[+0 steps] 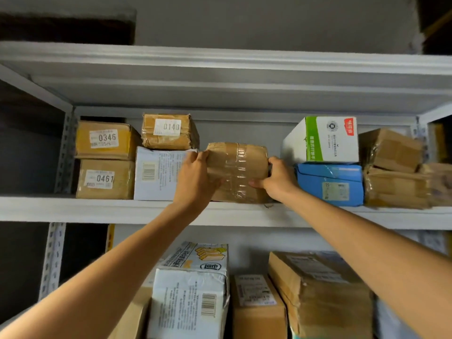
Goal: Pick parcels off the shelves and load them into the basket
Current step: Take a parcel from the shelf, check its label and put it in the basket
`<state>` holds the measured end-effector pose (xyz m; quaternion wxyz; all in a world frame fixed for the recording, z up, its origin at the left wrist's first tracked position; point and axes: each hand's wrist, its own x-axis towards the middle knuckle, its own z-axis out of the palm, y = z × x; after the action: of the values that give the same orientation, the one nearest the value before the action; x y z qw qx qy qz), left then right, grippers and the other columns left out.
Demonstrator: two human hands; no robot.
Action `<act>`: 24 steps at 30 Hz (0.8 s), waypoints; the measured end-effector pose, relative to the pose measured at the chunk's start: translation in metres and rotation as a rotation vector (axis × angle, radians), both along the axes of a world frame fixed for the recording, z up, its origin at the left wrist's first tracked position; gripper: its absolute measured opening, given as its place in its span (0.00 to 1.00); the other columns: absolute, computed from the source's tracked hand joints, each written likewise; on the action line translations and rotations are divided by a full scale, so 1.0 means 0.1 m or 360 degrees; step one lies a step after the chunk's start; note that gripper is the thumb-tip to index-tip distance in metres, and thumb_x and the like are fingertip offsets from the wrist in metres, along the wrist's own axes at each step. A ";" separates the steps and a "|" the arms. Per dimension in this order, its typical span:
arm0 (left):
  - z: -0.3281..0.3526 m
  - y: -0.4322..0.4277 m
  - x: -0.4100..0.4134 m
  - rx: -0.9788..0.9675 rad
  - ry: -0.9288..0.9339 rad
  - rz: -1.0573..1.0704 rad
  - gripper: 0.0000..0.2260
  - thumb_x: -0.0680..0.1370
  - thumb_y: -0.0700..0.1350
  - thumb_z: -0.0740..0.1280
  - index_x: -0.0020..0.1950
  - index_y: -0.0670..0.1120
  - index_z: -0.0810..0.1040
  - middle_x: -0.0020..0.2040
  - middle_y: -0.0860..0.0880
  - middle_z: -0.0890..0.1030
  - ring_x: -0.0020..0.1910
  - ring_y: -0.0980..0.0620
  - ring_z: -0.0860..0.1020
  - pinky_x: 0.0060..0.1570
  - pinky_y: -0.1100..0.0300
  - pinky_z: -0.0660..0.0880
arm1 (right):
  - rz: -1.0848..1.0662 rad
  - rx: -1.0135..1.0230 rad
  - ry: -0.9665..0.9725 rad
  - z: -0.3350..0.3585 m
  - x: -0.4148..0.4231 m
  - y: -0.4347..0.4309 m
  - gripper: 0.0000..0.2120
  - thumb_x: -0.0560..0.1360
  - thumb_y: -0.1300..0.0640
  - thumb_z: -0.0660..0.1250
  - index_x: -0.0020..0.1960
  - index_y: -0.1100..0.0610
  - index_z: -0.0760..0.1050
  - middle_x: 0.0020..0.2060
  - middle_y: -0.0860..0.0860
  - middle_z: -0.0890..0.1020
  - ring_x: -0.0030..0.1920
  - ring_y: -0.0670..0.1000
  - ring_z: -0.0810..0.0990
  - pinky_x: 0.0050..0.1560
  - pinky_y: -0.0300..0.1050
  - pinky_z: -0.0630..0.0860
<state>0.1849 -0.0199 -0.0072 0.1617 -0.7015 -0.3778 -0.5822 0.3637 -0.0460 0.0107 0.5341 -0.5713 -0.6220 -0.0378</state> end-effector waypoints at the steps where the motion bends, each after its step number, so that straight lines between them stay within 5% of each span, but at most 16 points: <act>1: 0.01 -0.05 0.01 -0.0020 0.0027 0.0010 0.29 0.69 0.44 0.76 0.67 0.43 0.71 0.60 0.44 0.73 0.56 0.47 0.71 0.49 0.64 0.65 | -0.0050 -0.0115 -0.0122 0.03 0.01 -0.08 0.28 0.69 0.58 0.77 0.63 0.59 0.68 0.58 0.56 0.77 0.56 0.55 0.76 0.50 0.46 0.73; 5: 0.12 -0.24 0.14 0.0041 0.0284 0.0241 0.31 0.72 0.48 0.74 0.72 0.45 0.65 0.66 0.43 0.68 0.63 0.44 0.65 0.62 0.56 0.64 | -0.0087 -0.0524 -0.0590 0.32 0.11 -0.57 0.22 0.69 0.52 0.76 0.58 0.60 0.73 0.52 0.55 0.80 0.52 0.55 0.79 0.49 0.51 0.80; 10: 0.28 -0.48 0.60 0.0043 0.0760 0.0086 0.24 0.75 0.56 0.69 0.69 0.50 0.71 0.65 0.48 0.74 0.60 0.47 0.74 0.57 0.58 0.71 | -0.0451 -0.0693 -0.1185 0.58 0.47 -1.20 0.22 0.69 0.48 0.76 0.56 0.62 0.79 0.43 0.57 0.83 0.44 0.54 0.81 0.46 0.49 0.79; 13: 0.37 -0.63 0.83 -0.0122 0.0993 -0.0051 0.20 0.76 0.59 0.66 0.63 0.50 0.76 0.56 0.49 0.80 0.50 0.50 0.78 0.51 0.55 0.77 | -0.0557 -0.1028 -0.1185 0.68 0.78 -1.46 0.22 0.70 0.50 0.75 0.59 0.61 0.77 0.46 0.55 0.83 0.45 0.53 0.82 0.42 0.46 0.78; 17: 0.44 -0.76 0.98 -0.0217 0.1052 -0.0059 0.18 0.77 0.56 0.66 0.63 0.50 0.77 0.56 0.50 0.80 0.47 0.55 0.74 0.49 0.63 0.71 | -0.0637 -0.1035 -0.1254 0.70 1.23 -1.63 0.22 0.70 0.49 0.75 0.58 0.60 0.78 0.49 0.55 0.83 0.39 0.49 0.79 0.43 0.44 0.77; 20: 0.45 -0.83 1.16 -0.0311 0.1035 0.0050 0.19 0.76 0.56 0.66 0.64 0.49 0.75 0.58 0.50 0.80 0.51 0.52 0.77 0.54 0.59 0.74 | -0.0584 -0.0926 -0.1251 0.67 1.51 -1.68 0.21 0.70 0.48 0.75 0.57 0.59 0.78 0.41 0.50 0.81 0.40 0.48 0.78 0.48 0.46 0.77; 24: 0.47 -0.82 1.39 -0.0434 0.1003 0.0171 0.20 0.76 0.57 0.67 0.65 0.49 0.75 0.60 0.49 0.78 0.56 0.49 0.77 0.59 0.54 0.74 | -0.0523 -0.0809 -0.1304 0.65 1.81 -1.68 0.21 0.69 0.46 0.75 0.57 0.56 0.78 0.49 0.52 0.82 0.50 0.53 0.80 0.53 0.49 0.79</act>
<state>0.3239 -0.1022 0.0396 0.2056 -0.8410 -0.4201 -0.2718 0.5446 -0.2142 0.0759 0.0775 -0.7118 -0.6718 -0.1898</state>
